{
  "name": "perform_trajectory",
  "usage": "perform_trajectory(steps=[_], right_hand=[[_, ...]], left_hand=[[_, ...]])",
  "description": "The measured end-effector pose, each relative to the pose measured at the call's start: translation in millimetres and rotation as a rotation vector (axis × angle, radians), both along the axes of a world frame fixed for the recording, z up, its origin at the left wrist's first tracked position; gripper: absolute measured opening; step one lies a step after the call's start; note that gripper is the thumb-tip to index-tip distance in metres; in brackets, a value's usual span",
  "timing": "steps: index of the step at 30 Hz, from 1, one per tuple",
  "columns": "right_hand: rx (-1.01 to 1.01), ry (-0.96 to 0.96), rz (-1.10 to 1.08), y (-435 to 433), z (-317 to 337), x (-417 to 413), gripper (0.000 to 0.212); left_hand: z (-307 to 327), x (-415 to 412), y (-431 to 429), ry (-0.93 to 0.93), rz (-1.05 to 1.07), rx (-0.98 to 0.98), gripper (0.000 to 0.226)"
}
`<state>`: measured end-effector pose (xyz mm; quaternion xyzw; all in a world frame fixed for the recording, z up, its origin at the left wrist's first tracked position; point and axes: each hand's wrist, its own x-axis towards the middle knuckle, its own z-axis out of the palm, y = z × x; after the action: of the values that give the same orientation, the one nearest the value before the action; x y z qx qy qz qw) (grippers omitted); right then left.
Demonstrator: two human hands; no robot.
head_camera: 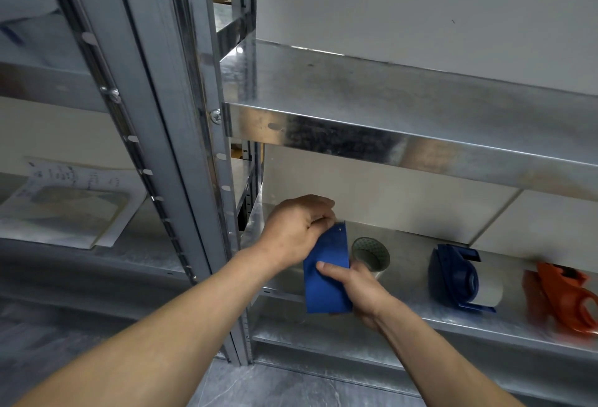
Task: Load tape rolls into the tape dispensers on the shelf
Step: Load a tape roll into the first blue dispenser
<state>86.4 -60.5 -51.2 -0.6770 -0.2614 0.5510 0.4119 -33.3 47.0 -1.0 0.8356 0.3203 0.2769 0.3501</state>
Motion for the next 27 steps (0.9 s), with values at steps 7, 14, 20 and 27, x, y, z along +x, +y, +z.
perform_trajectory(steps=[7, 14, 20, 27], right_hand=[[-0.121, 0.135, -0.052, 6, 11, -2, 0.040], [-0.067, 0.400, -0.127, 11, 12, 9, 0.048], [-0.020, 0.359, -0.247, 20, 0, -1, 0.068], [-0.077, 0.226, -0.264, 22, -1, 4, 0.068]], left_hand=[[-22, -3, -2, 0.134, -0.056, 0.210, 0.015], [-32, -3, 0, 0.050, -0.001, 0.317, 0.017], [-41, -6, -5, 0.032, -0.002, 0.303, 0.023], [-41, -10, -12, -0.154, 0.140, -0.138, 0.015]])
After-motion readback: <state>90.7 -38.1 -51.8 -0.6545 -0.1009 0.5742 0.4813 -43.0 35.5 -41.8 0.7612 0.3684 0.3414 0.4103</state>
